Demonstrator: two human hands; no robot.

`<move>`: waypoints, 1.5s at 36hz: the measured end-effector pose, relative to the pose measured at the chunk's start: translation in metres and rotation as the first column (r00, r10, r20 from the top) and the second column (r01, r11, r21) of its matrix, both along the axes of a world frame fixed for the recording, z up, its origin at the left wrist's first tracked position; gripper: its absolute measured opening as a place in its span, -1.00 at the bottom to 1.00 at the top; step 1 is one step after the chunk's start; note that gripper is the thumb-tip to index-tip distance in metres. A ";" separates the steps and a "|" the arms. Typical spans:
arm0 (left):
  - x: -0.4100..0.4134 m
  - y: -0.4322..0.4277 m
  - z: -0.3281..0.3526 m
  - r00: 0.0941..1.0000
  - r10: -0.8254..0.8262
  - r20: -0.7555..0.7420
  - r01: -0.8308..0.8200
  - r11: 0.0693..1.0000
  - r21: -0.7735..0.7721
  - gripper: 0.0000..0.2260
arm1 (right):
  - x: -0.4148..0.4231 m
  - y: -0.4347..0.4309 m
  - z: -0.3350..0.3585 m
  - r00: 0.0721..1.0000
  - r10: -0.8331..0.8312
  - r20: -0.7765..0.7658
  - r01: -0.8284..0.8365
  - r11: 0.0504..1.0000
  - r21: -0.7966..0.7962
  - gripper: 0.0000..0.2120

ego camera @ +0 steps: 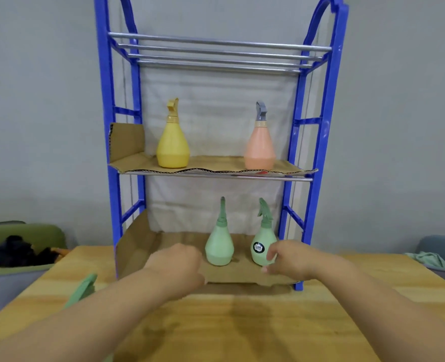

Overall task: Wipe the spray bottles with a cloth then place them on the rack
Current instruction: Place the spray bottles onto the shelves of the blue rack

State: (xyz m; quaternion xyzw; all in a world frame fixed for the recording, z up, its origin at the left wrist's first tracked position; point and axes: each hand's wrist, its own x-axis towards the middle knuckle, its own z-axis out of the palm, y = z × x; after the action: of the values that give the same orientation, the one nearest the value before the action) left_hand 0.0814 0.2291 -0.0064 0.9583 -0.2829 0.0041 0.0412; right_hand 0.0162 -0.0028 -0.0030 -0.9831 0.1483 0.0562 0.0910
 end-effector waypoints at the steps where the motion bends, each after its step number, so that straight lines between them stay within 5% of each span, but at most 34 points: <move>1: -0.013 0.008 0.002 1.000 -0.017 0.022 0.016 1.000 0.007 -0.73 | -0.006 0.008 0.000 1.000 0.022 -0.013 -0.022 1.000 -0.005 -0.49; 6: -0.068 0.056 -0.002 0.991 -0.108 0.082 0.100 0.991 0.089 -0.70 | -0.033 0.053 -0.006 0.986 0.150 -0.068 -0.153 0.988 -0.035 -0.52; 12: -0.112 0.115 -0.029 0.995 -0.099 -0.018 0.100 0.992 0.078 -0.67 | -0.052 0.107 -0.024 0.950 0.279 -0.140 -0.288 0.957 -0.046 -0.50; 23: -0.111 0.205 -0.101 0.974 0.201 -0.107 -0.201 0.980 0.009 -0.67 | -0.036 0.206 -0.073 0.878 0.443 -0.184 -0.453 0.891 -0.017 -0.49; 37: -0.057 0.251 -0.108 0.903 0.421 -0.082 -0.418 0.907 0.047 -0.70 | 0.019 0.298 -0.089 0.952 0.185 0.243 -0.252 0.925 0.285 -0.44; 48: -0.039 0.248 -0.113 0.906 0.408 -0.109 -0.405 0.913 0.048 -0.71 | 0.035 0.287 -0.098 0.956 -0.006 0.295 -0.189 0.754 0.629 -0.63; 54: -0.024 0.234 -0.106 0.925 0.366 -0.106 -0.361 0.930 0.062 -0.69 | 0.039 0.253 -0.088 0.966 -0.008 0.258 -0.143 0.816 0.561 -0.61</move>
State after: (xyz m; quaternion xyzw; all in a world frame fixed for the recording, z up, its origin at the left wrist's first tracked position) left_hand 0.0572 0.4627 -0.1123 0.9933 -0.0975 -0.0495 0.0362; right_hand 0.0557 0.2506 -0.0913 -0.9135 0.0765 -0.0220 0.3990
